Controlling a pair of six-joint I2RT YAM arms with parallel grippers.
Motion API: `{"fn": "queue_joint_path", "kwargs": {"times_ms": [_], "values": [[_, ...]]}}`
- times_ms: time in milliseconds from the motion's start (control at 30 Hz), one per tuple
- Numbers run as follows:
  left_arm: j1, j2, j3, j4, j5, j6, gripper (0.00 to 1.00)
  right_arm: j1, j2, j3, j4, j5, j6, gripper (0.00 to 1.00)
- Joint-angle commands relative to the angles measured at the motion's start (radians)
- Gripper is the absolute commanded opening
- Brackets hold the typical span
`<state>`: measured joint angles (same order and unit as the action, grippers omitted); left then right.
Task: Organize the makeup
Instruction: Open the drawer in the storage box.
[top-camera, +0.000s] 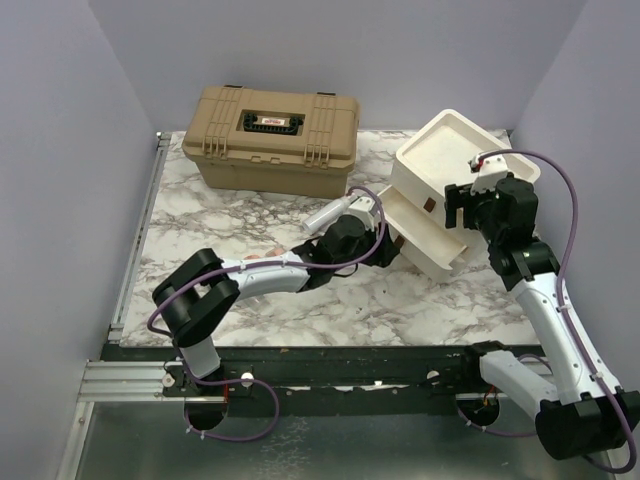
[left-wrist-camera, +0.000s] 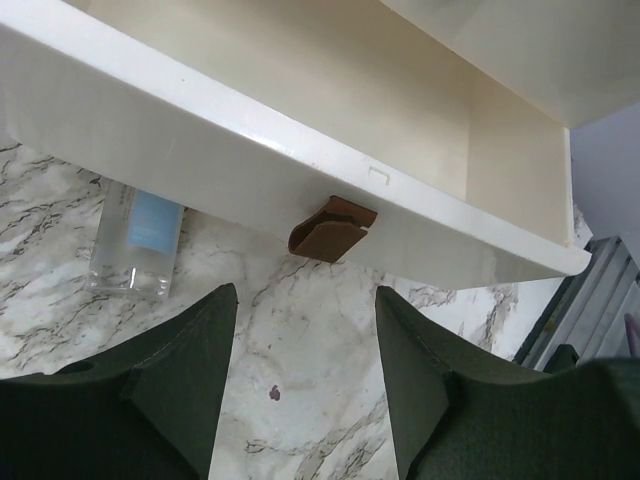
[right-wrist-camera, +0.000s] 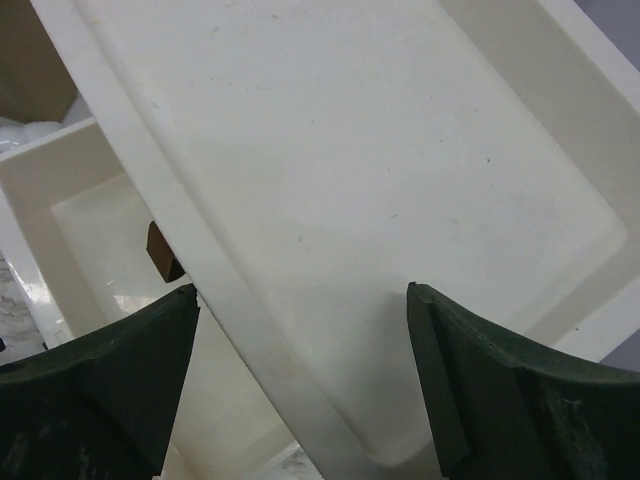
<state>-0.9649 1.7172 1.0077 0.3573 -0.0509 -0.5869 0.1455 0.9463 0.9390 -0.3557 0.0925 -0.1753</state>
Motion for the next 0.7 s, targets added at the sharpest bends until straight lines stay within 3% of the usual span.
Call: {"fn": "queue_joint_path", "kwargs": {"times_ms": [0,300,467,667], "values": [[0.013,-0.059,0.023,-0.008,0.008,-0.021,0.6,0.003,-0.022,-0.019,0.047,0.121,-0.028,0.87],[0.02,-0.043,0.099,-0.004,-0.027,-0.117,0.62,0.003,-0.011,0.005,0.03,0.079,0.039,0.87],[0.021,-0.031,0.132,-0.002,-0.036,-0.132,0.62,0.003,-0.019,0.042,-0.009,-0.081,0.1,0.84],[0.02,0.029,0.248,0.01,0.07,0.055,0.61,0.003,0.032,0.118,-0.08,-0.081,0.249,0.8]]}}
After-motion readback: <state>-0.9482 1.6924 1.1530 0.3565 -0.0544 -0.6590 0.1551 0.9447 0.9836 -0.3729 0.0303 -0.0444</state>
